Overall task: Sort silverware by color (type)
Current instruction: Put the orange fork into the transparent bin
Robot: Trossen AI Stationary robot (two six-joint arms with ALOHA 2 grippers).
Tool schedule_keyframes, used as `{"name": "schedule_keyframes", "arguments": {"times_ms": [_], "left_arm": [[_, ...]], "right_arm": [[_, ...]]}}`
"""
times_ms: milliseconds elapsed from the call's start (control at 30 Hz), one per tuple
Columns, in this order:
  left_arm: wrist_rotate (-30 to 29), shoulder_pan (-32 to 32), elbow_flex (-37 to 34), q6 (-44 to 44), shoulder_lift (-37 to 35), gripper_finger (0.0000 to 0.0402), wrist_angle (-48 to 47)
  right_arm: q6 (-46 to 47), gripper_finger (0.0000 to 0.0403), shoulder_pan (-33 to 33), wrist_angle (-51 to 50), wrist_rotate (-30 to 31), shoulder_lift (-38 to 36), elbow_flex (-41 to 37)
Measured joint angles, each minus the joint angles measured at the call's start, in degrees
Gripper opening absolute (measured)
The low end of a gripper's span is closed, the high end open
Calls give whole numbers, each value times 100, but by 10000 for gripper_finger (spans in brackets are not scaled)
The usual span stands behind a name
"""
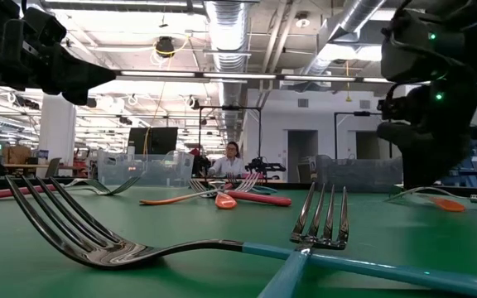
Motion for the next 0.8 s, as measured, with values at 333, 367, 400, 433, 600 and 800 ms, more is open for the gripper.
{"name": "schedule_keyframes", "arguments": {"times_ms": [333, 367, 400, 433, 600, 800], "left_arm": [[0, 0, 0, -60, -1, 0, -13], [-3, 0, 0, -12, 0, 0, -12], [-6, 0, 0, 42, 0, 0, -11], [-6, 0, 0, 97, 0, 0, -12], [-7, 0, 0, 260, 0, 0, 5], [-7, 0, 0, 265, -1, 0, 11]], "right_arm": [[-33, 185, 330, 145, -98, 11, -15], [-63, 181, 329, 201, -117, 11, -15], [-125, 175, 306, 299, -133, 11, -17], [-244, 169, 287, 445, -156, 11, -17], [-1066, 131, -78, 1001, -308, 22, -19], [-1953, 69, -556, 1249, -509, 17, -19]]}}
